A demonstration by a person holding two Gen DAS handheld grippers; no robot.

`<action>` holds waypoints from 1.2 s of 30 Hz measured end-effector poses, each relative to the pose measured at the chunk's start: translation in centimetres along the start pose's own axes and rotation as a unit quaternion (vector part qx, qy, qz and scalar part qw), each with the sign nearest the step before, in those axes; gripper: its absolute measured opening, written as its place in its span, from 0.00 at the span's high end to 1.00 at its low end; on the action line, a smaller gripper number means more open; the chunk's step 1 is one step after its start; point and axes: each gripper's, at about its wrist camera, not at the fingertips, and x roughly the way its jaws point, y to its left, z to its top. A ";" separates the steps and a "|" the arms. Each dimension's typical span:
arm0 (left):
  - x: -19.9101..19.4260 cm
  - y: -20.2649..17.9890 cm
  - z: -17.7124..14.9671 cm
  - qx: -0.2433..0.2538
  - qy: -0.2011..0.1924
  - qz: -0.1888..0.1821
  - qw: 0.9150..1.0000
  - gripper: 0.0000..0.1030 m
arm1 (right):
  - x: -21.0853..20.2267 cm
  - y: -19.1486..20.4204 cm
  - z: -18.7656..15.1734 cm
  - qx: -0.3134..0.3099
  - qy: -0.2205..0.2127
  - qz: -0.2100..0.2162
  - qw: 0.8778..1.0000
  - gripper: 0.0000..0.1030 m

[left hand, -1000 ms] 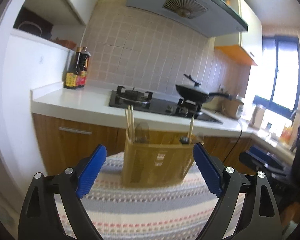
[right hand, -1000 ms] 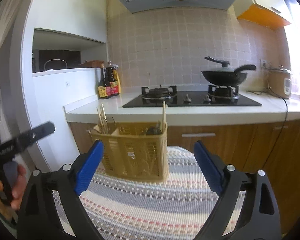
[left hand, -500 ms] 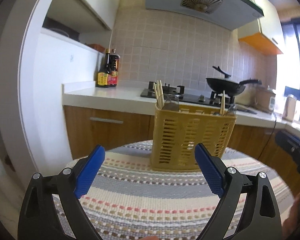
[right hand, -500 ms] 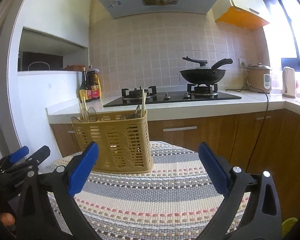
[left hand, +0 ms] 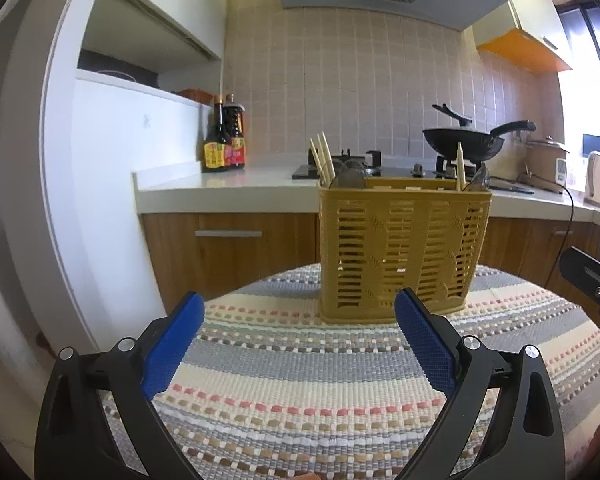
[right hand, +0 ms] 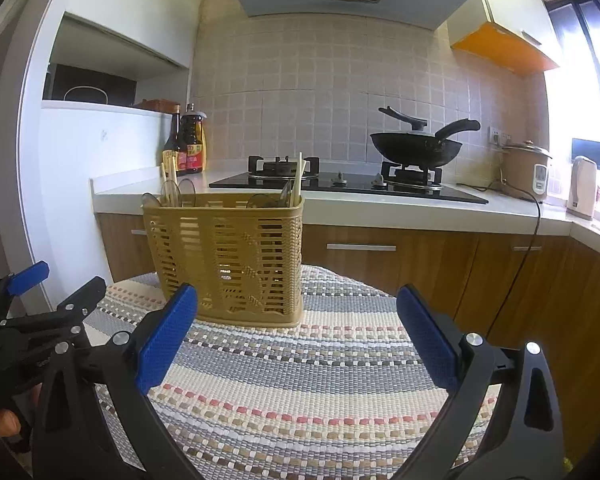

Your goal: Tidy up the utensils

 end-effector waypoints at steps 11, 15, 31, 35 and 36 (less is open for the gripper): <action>0.3 0.1 -0.2 -0.002 0.007 -0.006 1.000 0.07 | 0.2 -1.2 0.0 0.023 0.010 -0.004 1.000 0.08; 0.4 0.1 -0.2 -0.002 0.008 -0.007 1.000 0.07 | 0.4 -1.4 0.1 0.028 0.013 -0.003 1.000 0.08; 0.5 -0.1 -0.2 -0.001 0.009 -0.012 1.000 0.07 | 0.6 -1.2 0.0 0.031 0.023 0.001 0.999 0.08; 0.5 -0.1 -0.2 0.000 0.009 -0.012 1.000 0.07 | 0.8 -1.3 0.0 0.035 0.025 0.002 0.999 0.08; 0.5 -0.1 -0.2 0.000 0.009 -0.013 1.000 0.07 | 0.8 -1.4 0.0 0.036 0.026 0.003 0.999 0.08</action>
